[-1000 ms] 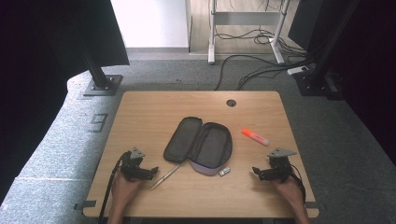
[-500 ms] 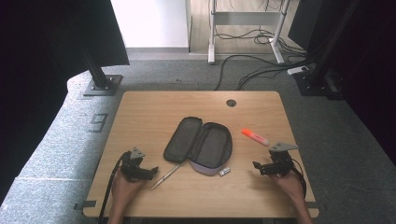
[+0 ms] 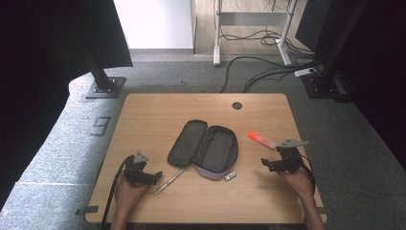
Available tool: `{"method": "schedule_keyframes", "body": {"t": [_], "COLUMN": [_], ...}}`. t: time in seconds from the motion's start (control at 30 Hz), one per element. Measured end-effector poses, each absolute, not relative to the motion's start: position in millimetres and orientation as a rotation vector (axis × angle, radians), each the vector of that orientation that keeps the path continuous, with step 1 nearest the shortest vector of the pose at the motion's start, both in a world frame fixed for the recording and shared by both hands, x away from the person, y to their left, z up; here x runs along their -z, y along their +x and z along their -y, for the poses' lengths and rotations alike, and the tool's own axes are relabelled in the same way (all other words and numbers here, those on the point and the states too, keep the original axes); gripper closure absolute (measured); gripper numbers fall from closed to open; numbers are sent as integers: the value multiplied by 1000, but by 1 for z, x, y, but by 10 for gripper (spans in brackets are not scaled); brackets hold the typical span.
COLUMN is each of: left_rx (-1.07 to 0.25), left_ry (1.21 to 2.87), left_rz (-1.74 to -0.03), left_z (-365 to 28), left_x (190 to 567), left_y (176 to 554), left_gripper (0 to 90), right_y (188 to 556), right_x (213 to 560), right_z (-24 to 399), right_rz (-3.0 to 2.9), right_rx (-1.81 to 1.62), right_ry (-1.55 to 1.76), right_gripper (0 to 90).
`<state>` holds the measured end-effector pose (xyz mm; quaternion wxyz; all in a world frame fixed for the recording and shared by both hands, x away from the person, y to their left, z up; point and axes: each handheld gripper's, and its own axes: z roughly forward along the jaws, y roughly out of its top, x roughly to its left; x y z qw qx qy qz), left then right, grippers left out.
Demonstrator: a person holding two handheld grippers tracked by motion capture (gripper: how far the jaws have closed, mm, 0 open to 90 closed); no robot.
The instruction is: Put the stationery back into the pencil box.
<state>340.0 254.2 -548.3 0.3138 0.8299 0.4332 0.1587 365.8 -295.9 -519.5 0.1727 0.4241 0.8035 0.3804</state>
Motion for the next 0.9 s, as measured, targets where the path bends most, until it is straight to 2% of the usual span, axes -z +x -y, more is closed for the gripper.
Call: {"method": "schedule_keyframes", "body": {"t": [0.57, 0.9], "left_rx": [-420, -419], "left_ry": [2189, 2189], "left_rz": [-1143, -1142], "left_z": [-254, -254], "left_x": [548, 548], "left_y": [340, 340], "left_gripper": [0, 0], "right_y": [400, 418], "right_x": [517, 514], "right_z": [297, 298], "right_rz": [-2257, -2271], "right_rx": [-1048, -1051], "right_ry": [1244, 1248], "right_gripper": [130, 221]}}
